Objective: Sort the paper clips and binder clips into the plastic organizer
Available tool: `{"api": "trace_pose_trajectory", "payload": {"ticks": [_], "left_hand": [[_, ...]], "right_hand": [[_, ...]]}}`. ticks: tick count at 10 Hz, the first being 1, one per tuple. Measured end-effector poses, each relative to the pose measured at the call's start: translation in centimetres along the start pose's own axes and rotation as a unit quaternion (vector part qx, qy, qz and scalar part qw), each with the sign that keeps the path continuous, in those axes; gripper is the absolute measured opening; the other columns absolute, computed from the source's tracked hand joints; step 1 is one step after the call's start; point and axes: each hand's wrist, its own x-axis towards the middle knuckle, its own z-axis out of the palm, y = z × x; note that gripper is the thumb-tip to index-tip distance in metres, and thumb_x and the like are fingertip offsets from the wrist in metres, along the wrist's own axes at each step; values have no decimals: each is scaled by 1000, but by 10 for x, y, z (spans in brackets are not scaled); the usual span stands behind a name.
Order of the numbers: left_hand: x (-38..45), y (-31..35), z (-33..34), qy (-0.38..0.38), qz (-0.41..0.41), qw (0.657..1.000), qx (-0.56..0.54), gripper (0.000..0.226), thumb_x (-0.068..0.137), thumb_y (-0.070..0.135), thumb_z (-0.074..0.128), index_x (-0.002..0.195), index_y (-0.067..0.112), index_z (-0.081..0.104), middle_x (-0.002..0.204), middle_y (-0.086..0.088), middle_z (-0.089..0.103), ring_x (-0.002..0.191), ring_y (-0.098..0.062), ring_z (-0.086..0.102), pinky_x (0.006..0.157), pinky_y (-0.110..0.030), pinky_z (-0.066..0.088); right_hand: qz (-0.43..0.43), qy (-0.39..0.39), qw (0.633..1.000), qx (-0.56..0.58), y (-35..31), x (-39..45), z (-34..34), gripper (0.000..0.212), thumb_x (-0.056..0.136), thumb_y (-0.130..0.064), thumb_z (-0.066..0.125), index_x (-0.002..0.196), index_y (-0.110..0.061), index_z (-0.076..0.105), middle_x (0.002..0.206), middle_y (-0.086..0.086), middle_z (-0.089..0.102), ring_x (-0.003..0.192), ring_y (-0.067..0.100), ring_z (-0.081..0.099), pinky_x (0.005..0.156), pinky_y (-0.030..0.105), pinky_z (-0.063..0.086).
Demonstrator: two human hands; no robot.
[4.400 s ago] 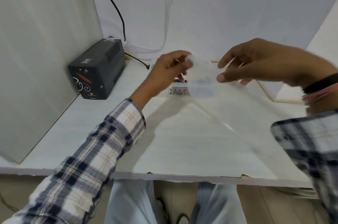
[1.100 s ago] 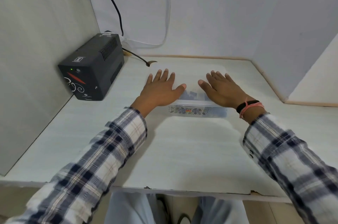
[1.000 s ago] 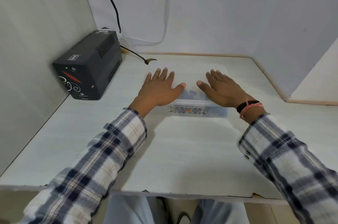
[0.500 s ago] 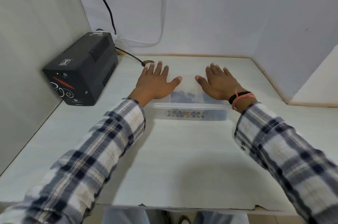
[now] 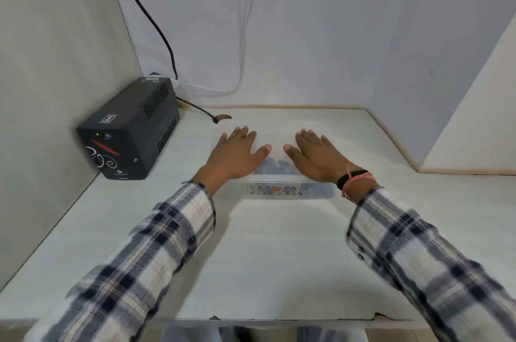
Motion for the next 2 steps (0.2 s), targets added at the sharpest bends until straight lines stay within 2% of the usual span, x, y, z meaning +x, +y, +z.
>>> {"api": "trace_pose_trajectory", "payload": {"ticks": [1, 2], "left_hand": [[-5, 4, -8, 80, 2, 988, -130, 74, 99, 67, 39, 155, 19, 42, 164, -2, 36, 154, -20, 28, 125, -40, 22], [-4, 11, -36, 182, -5, 927, -328, 52, 96, 62, 54, 125, 22, 70, 133, 4, 67, 125, -14, 60, 109, -32, 46]], "right_hand": [[-20, 24, 997, 64, -1, -1, -11, 70, 105, -57, 21, 128, -1, 55, 141, 16, 54, 140, 33, 42, 116, 46, 30], [-26, 142, 973, 181, -1, -2, -42, 59, 103, -59, 34, 110, -10, 66, 110, 3, 68, 103, 24, 62, 88, 35, 45]]}}
